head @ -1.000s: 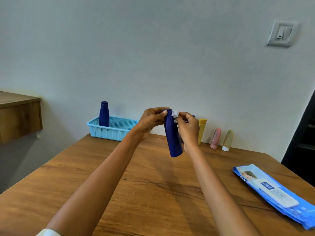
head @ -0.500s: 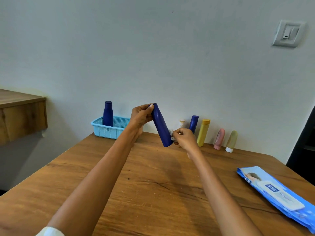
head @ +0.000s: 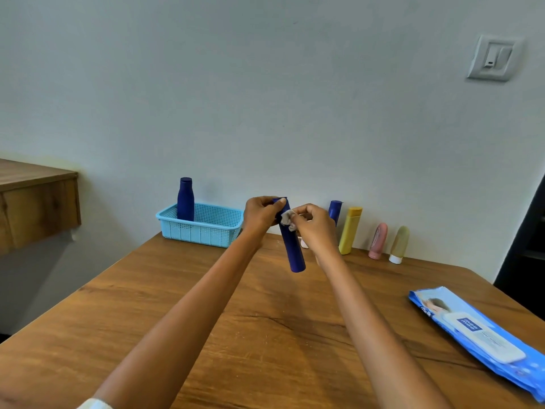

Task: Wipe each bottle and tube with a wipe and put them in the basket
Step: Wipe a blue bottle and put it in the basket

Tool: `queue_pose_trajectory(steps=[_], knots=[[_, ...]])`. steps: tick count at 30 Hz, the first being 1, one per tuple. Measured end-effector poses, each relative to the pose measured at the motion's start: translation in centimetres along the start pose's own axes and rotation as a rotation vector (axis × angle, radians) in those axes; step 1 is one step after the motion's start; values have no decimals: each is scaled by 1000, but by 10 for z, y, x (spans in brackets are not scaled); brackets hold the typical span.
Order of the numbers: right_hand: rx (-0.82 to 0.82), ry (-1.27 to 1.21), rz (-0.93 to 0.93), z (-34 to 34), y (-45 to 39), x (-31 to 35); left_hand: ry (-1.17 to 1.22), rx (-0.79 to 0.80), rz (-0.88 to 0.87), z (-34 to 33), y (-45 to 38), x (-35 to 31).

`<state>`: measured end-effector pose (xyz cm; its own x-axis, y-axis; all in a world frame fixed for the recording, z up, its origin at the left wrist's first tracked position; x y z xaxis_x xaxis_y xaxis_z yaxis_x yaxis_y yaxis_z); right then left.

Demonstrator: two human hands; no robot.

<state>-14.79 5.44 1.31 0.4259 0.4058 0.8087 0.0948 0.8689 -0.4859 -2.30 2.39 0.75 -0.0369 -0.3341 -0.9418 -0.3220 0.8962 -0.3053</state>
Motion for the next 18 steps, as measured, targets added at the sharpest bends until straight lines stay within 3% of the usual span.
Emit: queue_pose_trajectory(steps=[7,12,18], knots=[[18,14,-127,-1,1,-32,-258,36,-66,-4,12,9],[-59,40,-86,1,-1,-36,-447,64,-167,-8,17,-1],[-147,78,-32,3,-1,-37,-674,335,-329,-16,19,-18]])
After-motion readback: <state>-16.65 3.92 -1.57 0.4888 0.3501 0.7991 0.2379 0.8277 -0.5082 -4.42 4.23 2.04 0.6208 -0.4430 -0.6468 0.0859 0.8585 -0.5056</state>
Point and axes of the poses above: each hand's wrist, its own y-axis away from the middle knuckle, its own z-axis out of the back of the hand, x = y × z, the point moved 2 cm from there along -y, towards the middle knuckle, and after that the axes turned 2 degrees about -x, right-handed, at the moved point
